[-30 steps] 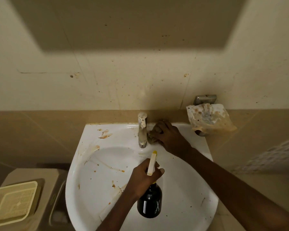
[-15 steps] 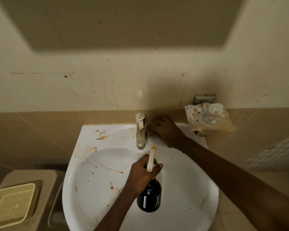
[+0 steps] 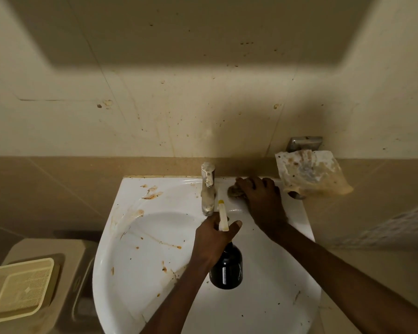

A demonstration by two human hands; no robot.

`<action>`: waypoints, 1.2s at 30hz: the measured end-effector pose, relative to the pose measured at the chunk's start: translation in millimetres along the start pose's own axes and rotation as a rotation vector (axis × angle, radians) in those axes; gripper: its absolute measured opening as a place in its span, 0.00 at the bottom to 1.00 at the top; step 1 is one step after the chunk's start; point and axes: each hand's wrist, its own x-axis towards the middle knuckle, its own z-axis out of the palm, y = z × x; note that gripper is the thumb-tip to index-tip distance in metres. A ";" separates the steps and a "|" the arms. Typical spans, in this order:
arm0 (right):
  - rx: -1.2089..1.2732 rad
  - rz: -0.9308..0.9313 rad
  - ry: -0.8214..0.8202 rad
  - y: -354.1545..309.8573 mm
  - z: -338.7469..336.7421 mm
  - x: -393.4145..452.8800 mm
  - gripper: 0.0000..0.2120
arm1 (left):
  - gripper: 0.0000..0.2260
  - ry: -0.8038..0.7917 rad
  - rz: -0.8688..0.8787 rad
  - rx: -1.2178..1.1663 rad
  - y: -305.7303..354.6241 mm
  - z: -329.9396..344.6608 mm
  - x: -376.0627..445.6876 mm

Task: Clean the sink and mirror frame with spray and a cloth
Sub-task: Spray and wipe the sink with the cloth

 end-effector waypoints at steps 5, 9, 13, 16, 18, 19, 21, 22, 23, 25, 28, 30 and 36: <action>-0.064 0.011 -0.018 -39.4 -5.7 28.8 0.14 | 0.12 0.013 0.053 0.057 -2.0 -0.9 -1.5; -0.038 -0.229 -0.079 -18.0 -9.1 18.2 0.27 | 0.12 -0.011 0.055 0.056 -4.8 -6.7 -1.1; -0.034 -0.202 -0.203 0.2 -17.9 9.3 0.39 | 0.10 -0.035 0.043 0.016 -7.2 -8.6 -4.2; -0.019 -0.048 -0.194 -25.6 -15.8 25.4 0.41 | 0.10 -0.023 0.070 0.048 -7.5 -11.2 -5.2; -0.023 -0.062 -0.224 -35.7 -10.8 31.6 0.45 | 0.11 -0.013 0.087 0.069 -6.5 -14.7 -6.3; 0.004 -0.104 -0.214 -34.6 -9.3 30.1 0.43 | 0.11 -0.023 0.077 0.059 -6.9 -16.4 -6.5; 0.094 -0.220 -0.159 -19.5 -7.1 18.6 0.31 | 0.09 -0.062 0.043 0.011 -9.3 -19.3 -6.7; 0.116 -0.275 -0.146 -9.8 -6.6 10.9 0.27 | 0.10 -0.082 0.030 -0.003 -10.2 -19.8 -7.7; 0.124 -0.318 -0.141 -3.3 -6.8 6.4 0.25 | 0.10 -0.096 0.027 -0.008 -10.6 -19.8 -9.2; 0.126 -0.272 -0.160 -3.2 -9.5 11.8 0.30 | 0.10 -0.099 0.043 0.005 -11.6 -17.6 -11.1; 0.090 -0.140 -0.229 -29.2 -13.4 34.6 0.33 | 0.12 -0.074 0.081 0.035 -10.3 -15.7 -12.3; 0.141 -0.274 -0.211 -18.7 -6.0 34.5 0.19 | 0.13 -0.066 0.074 -0.005 -12.2 -17.6 -10.9; 0.176 -0.390 -0.210 50.5 -14.9 -11.8 0.26 | 0.11 -0.186 0.033 -0.015 -14.2 -13.9 -10.4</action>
